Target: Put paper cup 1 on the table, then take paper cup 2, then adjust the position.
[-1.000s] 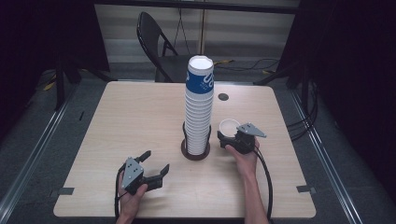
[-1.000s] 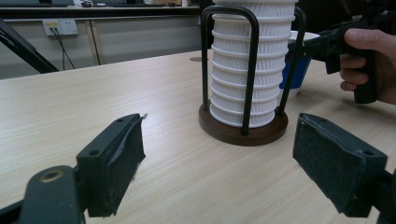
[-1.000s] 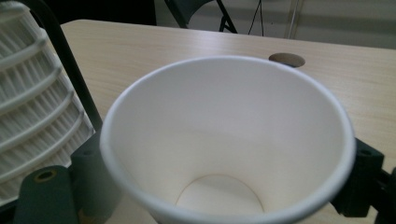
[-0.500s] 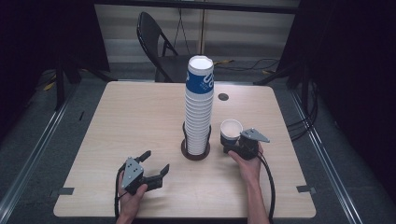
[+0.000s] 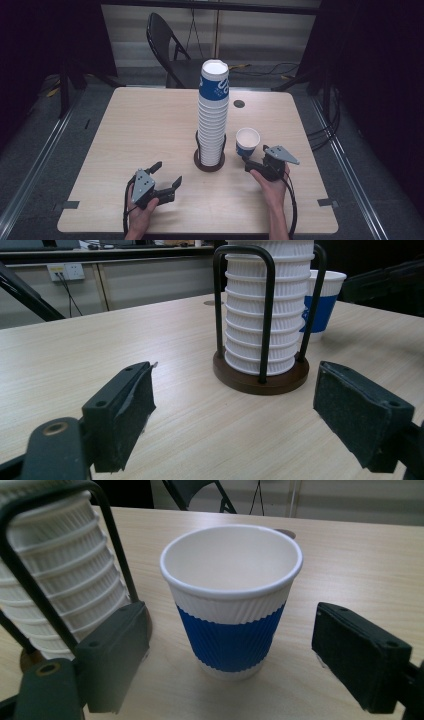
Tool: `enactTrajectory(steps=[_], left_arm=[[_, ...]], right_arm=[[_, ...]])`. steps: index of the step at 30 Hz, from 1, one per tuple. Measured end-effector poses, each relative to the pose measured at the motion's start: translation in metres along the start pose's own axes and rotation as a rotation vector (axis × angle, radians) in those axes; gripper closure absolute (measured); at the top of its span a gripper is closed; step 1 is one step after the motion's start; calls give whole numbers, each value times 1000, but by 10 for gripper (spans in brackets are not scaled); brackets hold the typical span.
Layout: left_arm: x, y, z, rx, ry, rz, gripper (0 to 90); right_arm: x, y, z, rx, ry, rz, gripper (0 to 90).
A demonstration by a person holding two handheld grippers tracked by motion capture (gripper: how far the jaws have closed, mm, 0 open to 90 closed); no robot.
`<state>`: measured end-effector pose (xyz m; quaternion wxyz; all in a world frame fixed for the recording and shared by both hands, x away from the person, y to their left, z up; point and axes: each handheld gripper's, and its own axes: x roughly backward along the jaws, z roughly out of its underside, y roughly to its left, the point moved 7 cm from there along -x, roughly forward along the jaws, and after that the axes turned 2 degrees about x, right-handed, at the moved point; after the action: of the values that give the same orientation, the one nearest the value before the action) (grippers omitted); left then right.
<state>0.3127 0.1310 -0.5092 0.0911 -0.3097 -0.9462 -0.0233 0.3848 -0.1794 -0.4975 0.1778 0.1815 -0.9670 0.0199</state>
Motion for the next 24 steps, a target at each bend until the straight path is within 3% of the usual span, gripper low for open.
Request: enactTrajectory(steps=[7, 13, 24], left_arm=[[0, 1, 0, 7, -3, -2, 165], [0, 1, 0, 12, -4, -2, 167], [1, 1, 0, 11, -5, -3, 169]], right_arm=[[18, 13, -25, 4, -53, -51, 161], [26, 28, -52, 4, -85, -131, 167], [39, 49, -86, 21, -114, -232, 179]])
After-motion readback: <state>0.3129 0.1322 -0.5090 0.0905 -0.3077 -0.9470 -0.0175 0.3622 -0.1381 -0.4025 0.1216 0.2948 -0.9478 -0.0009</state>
